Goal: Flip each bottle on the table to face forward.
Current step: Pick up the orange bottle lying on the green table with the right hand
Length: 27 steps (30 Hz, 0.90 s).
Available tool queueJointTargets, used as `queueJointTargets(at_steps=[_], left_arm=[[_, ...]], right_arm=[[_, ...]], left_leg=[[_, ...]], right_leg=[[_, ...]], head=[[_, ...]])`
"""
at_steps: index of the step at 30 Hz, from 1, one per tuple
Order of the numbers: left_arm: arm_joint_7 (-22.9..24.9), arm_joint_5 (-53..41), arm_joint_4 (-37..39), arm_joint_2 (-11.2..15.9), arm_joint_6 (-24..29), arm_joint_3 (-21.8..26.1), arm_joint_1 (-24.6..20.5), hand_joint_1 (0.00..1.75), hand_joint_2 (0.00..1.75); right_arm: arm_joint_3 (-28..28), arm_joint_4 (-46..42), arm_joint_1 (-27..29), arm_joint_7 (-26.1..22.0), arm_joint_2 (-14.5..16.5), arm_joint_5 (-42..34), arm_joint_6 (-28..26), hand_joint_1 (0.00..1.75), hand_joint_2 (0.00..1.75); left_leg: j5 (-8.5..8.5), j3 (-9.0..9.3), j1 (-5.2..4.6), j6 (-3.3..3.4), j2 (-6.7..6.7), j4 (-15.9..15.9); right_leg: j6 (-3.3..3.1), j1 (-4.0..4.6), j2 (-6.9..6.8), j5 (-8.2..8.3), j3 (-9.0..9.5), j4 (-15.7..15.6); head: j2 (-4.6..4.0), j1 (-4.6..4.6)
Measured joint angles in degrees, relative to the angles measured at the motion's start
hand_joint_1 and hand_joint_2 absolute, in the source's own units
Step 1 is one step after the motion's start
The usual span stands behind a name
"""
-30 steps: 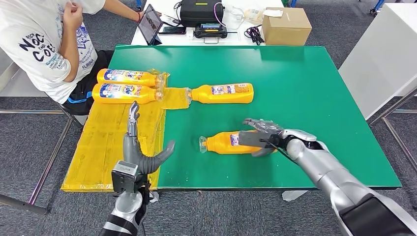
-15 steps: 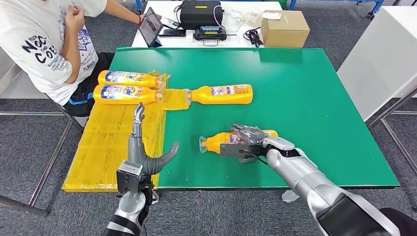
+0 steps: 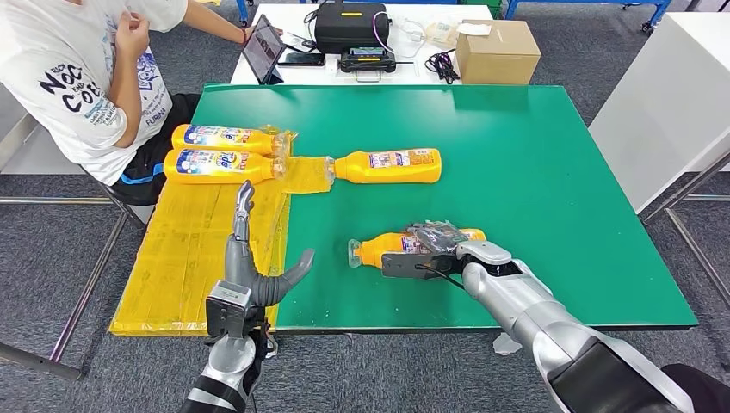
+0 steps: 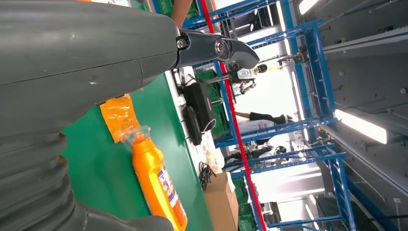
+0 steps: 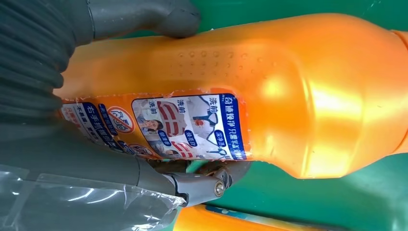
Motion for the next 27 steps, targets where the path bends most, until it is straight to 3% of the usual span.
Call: queueJointTargets(at_steps=[14, 20, 23, 27], left_arm=[[0.21, -0.66, 0.28, 0.02, 0.09, 0.07, 0.01, 0.0, 1.75], [0.22, -0.7, 0.28, 0.04, 0.25, 0.24, 0.25, 0.0, 1.75], [0.18, -0.73, 0.06, 0.04, 0.38, 0.33, 0.62, 0.0, 1.75], [0.11, -1.02, -2.19, 0.04, 0.73, 1.23, 2.75, 0.0, 1.75]], right_arm=[[-0.12, 0.23, 0.08, -0.83, 0.08, 0.9, -0.53, 1.75, 1.75], [-1.34, -0.07, 0.79, -1.49, -0.19, 1.02, -4.22, 1.75, 1.75], [-3.14, -1.91, 2.47, -3.08, -0.3, -0.64, -8.83, 1.75, 1.75], [-12.99, -15.32, 9.81, -3.32, 0.5, 1.81, -23.08, 1.75, 1.75]], left_leg=[[0.0, 0.0, 0.0, 0.0, 0.01, 0.0], [0.0, -0.05, -0.01, 0.0, 0.04, 0.0], [0.03, -0.11, 0.0, 0.02, -0.02, 0.0], [0.07, -0.47, 0.0, 0.03, -0.03, 0.0]], right_leg=[[0.0, 0.0, 0.0, 0.0, -0.01, 0.0], [0.0, -0.01, 0.0, 0.01, -0.02, 0.0], [0.01, 0.0, -0.01, 0.02, -0.03, 0.01], [0.03, 0.01, -0.01, 0.05, -0.3, 0.06]], head=[[0.0, 0.0], [0.0, 0.0], [0.0, 0.01], [0.0, 0.0]])
